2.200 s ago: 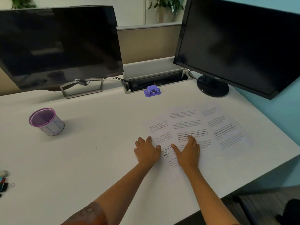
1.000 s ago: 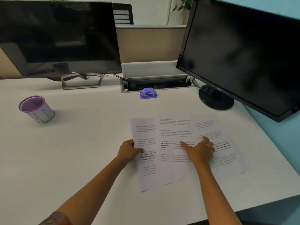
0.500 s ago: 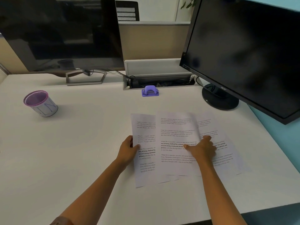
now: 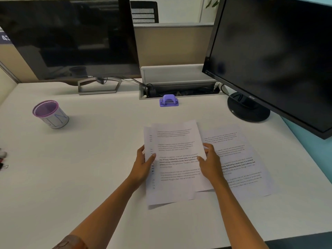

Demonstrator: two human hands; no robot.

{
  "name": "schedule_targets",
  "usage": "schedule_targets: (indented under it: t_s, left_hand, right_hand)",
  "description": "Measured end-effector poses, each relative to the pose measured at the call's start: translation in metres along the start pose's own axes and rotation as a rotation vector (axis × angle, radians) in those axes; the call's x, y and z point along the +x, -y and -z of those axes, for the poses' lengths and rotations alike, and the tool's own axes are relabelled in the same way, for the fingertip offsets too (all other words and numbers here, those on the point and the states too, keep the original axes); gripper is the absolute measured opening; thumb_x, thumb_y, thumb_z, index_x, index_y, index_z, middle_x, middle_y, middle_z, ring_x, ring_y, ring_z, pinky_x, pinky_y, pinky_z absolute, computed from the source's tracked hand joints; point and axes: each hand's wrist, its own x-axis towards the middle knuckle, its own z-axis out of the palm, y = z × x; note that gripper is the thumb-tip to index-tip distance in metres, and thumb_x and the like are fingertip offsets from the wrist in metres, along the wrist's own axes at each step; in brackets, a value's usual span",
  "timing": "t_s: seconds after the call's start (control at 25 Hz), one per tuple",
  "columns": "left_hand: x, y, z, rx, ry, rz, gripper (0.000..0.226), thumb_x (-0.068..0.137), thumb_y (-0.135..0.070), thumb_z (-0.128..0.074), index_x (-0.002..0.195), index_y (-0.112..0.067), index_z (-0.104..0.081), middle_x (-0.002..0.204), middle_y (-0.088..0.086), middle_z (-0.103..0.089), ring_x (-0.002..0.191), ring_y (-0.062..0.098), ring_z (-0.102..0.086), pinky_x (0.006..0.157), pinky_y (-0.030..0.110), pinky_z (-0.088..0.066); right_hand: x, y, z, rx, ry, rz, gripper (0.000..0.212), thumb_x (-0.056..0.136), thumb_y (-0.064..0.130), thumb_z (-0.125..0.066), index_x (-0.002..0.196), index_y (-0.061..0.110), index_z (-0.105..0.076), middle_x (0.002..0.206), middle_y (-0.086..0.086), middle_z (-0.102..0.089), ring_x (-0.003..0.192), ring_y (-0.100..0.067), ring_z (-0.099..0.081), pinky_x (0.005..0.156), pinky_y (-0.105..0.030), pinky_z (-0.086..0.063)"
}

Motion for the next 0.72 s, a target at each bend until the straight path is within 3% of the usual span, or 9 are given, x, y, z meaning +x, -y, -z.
schedule_targets:
  t_s: [0.12,0.2,0.36,0.48,0.6,0.72]
  left_hand:
    - [0.002,0.004,0.001,0.039,0.009,-0.018,0.067,0.092,-0.031,-0.068,0.144,-0.031,-0.026,0.132,-0.003,-0.056,0.109,0.021,-0.066,0.072,0.024,-0.061]
    - [0.004,0.009,0.003,0.048,0.018,-0.032,0.071,0.09,-0.019,-0.072,0.142,-0.032,-0.027,0.128,-0.001,-0.059,0.104,0.019,-0.068,0.069,0.023,-0.061]
    - [0.006,0.014,0.005,0.078,0.025,-0.036,0.073,0.091,-0.01,-0.069,0.144,-0.033,-0.024,0.126,-0.004,-0.058,0.105,0.014,-0.067,0.07,0.021,-0.06]
    - [0.008,0.016,0.005,0.096,0.026,-0.04,0.073,0.091,-0.009,-0.069,0.144,-0.034,-0.024,0.124,-0.006,-0.058,0.103,0.014,-0.068,0.069,0.021,-0.06]
    - [0.009,0.017,0.005,0.109,0.023,-0.036,0.073,0.091,-0.01,-0.069,0.143,-0.035,-0.025,0.123,-0.008,-0.059,0.101,0.013,-0.069,0.067,0.021,-0.06]
    - [0.01,0.017,0.005,0.129,0.021,-0.026,0.073,0.091,-0.012,-0.07,0.143,-0.036,-0.025,0.122,-0.009,-0.06,0.099,0.015,-0.069,0.067,0.022,-0.061]
  right_hand:
    - [-0.005,-0.002,-0.01,0.019,0.093,0.052,0.043,0.093,0.007,-0.067,0.131,0.017,-0.051,0.121,-0.003,-0.064,0.101,-0.014,-0.063,0.075,-0.012,-0.05]
    - [-0.003,-0.004,-0.007,0.044,0.109,0.043,0.04,0.091,0.014,-0.071,0.128,0.016,-0.055,0.117,0.0,-0.065,0.097,-0.012,-0.063,0.068,-0.006,-0.045]
    - [0.021,-0.018,0.035,-0.042,-0.089,0.019,0.045,0.085,0.017,-0.078,0.126,0.011,-0.059,0.125,-0.01,-0.058,0.117,-0.025,-0.056,0.089,-0.026,-0.046]
    - [0.042,-0.033,0.076,-0.282,-0.228,-0.148,0.083,0.07,0.041,-0.088,0.138,0.017,-0.047,0.142,-0.013,-0.044,0.132,-0.034,-0.038,0.105,-0.048,-0.039]
    - [0.054,-0.041,0.1,-0.516,-0.178,-0.369,0.122,0.054,0.067,-0.086,0.149,0.019,-0.026,0.153,-0.015,-0.026,0.138,-0.037,-0.029,0.111,-0.055,-0.029]
    - [0.062,-0.042,0.106,-0.564,-0.105,-0.441,0.131,0.047,0.071,-0.086,0.149,0.019,-0.021,0.152,-0.016,-0.025,0.14,-0.039,-0.027,0.112,-0.061,-0.027]
